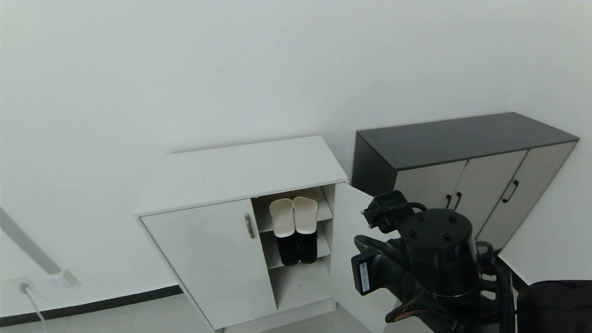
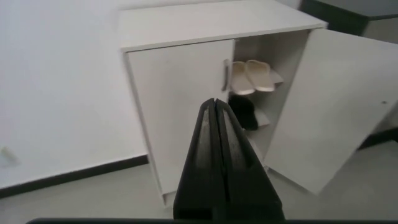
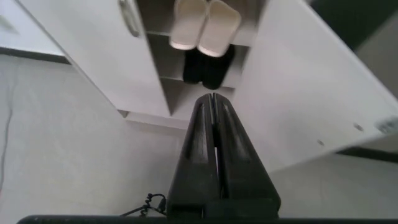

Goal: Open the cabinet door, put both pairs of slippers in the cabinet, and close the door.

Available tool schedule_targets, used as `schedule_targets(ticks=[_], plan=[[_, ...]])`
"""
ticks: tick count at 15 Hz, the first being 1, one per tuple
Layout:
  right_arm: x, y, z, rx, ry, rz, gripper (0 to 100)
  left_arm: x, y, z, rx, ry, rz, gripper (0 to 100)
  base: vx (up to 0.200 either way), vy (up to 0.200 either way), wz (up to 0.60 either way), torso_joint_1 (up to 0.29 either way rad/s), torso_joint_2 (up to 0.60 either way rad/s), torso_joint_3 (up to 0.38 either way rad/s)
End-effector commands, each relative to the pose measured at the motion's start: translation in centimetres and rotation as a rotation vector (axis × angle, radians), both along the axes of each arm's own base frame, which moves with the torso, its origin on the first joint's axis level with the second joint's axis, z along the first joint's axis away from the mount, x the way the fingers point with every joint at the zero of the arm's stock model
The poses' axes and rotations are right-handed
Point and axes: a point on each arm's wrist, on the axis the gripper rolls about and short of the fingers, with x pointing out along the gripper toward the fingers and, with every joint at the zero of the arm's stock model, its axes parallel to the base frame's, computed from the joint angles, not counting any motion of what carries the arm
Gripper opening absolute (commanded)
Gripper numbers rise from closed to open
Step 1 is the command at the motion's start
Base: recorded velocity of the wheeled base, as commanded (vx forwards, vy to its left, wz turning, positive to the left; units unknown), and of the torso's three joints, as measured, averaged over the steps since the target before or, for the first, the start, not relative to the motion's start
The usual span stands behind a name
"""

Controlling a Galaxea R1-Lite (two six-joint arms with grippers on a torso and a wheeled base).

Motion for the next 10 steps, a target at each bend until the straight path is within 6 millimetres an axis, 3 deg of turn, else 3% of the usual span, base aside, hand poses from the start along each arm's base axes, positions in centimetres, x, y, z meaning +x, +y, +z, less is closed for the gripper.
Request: schedule_targets(ticks=[1, 7, 10], plan=[[0.07, -0.08, -0.01, -0.002, 0.000, -0.002, 0, 0.01, 0.00, 0.01, 0.000, 0.001, 0.000, 0, 0.000, 0.000, 0.00, 0.000, 0.00, 0.000], [0.17, -0.19, -0.07, -0.002, -0.012, -0.003, 0, 0.02, 0.00, -0.03, 0.000, 0.002, 0.001, 0, 0.000, 0.000, 0.00, 0.000, 0.00, 0.000], [0.12, -0.25, -0.20, -0.005, -0.010, -0.003, 0, 0.01, 0.00, 0.01, -0.001, 0.001, 0.001, 0, -0.200, 0.000, 0.00, 0.007, 0.00, 0.001]])
